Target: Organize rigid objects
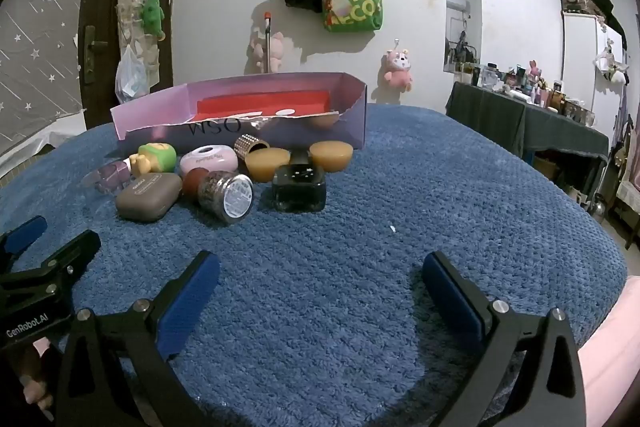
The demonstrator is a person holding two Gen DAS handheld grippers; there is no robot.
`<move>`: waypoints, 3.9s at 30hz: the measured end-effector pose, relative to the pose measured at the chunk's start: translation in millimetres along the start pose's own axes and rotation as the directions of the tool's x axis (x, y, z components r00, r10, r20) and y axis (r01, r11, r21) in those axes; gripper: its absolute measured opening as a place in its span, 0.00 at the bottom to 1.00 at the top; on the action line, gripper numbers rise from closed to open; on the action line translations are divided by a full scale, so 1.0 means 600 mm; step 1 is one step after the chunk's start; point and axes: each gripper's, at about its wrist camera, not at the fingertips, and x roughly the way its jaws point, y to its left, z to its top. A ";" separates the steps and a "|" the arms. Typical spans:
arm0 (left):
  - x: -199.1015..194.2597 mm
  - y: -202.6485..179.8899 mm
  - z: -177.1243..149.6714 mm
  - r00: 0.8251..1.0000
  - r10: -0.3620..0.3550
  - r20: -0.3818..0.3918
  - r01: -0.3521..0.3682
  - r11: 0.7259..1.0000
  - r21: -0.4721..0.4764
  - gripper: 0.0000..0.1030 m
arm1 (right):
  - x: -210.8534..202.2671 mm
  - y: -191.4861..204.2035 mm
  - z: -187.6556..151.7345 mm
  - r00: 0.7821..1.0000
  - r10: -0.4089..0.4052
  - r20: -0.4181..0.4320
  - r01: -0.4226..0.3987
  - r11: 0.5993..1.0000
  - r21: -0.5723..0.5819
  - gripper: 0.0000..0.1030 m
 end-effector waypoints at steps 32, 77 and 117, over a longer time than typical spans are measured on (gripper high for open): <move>0.000 0.000 0.000 1.000 -0.002 -0.001 0.002 1.000 -0.003 1.00 | 0.000 0.000 0.001 1.000 0.002 0.005 -0.002 1.000 0.000 1.00; 0.000 0.000 0.000 1.000 -0.002 0.000 0.002 1.000 -0.004 1.00 | 0.000 0.001 0.001 1.000 0.000 0.004 0.000 1.000 -0.003 1.00; 0.001 0.001 0.060 0.999 -0.045 -0.026 0.046 0.997 0.058 1.00 | 0.020 -0.023 0.042 0.994 0.084 -0.071 -0.081 0.996 0.035 1.00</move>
